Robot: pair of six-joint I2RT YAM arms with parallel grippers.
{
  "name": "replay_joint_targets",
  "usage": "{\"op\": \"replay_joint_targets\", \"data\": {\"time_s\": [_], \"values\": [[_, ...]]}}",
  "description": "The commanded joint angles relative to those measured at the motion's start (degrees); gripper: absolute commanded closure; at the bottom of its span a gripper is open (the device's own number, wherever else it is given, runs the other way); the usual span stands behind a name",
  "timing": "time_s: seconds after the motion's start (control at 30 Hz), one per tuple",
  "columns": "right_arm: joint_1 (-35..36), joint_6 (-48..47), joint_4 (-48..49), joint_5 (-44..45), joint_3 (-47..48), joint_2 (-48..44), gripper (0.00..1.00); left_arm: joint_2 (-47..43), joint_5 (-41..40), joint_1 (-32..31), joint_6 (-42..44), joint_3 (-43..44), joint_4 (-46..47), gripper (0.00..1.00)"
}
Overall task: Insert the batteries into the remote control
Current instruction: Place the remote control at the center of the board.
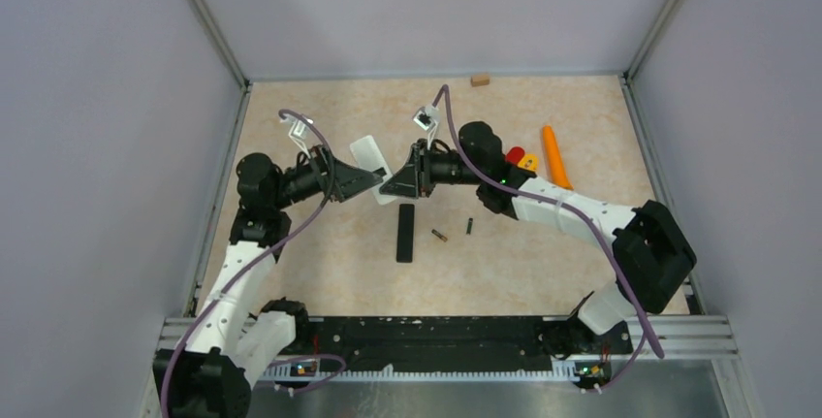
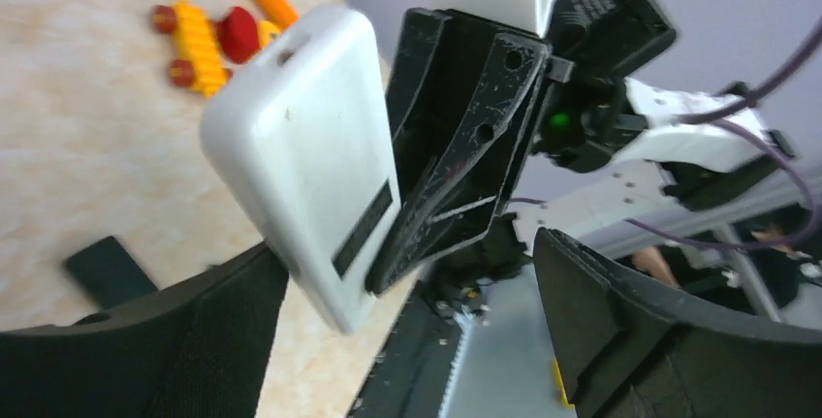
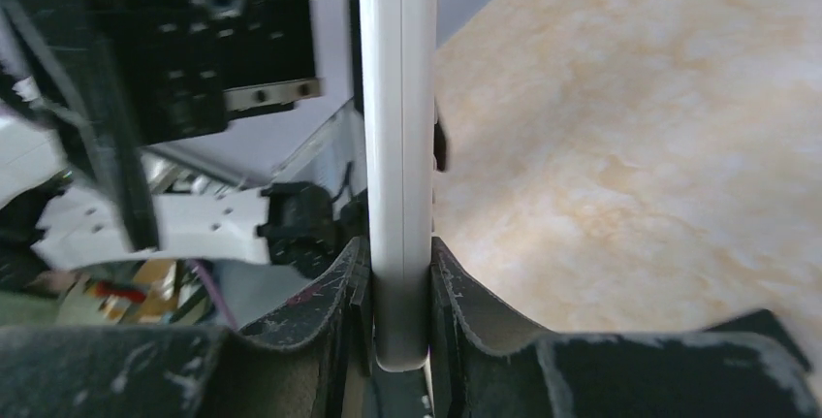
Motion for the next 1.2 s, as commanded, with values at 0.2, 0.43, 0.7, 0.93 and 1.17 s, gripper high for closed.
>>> {"op": "replay_joint_targets", "data": {"time_s": [0.2, 0.43, 0.7, 0.93, 1.17], "values": [[-1.9, -28.9, -31.8, 48.4, 11.9, 2.6, 1.00, -4.2, -42.1, -0.2, 17.2, 5.8, -34.8, 0.01], [-1.7, -37.9, -37.3, 71.6, 22.0, 17.0, 1.00, -4.4, -51.4, -0.1, 14.0, 5.3, -41.4, 0.01], [-0.3, -43.7, -41.9, 83.7, 32.0, 29.9, 1.00, -6.0, -53.6, -0.1, 13.3, 2.6, -42.1, 0.01], [0.6, -43.9, -44.7, 83.8, 34.6, 36.0, 0.88, -2.9, -47.7, -0.2, 13.6, 2.2, -42.3, 0.01], [1.1, -41.5, -46.3, 77.6, 33.0, 36.6, 0.69, -0.6, -47.0, -0.3, 13.4, 0.8, -42.3, 0.01]]}}
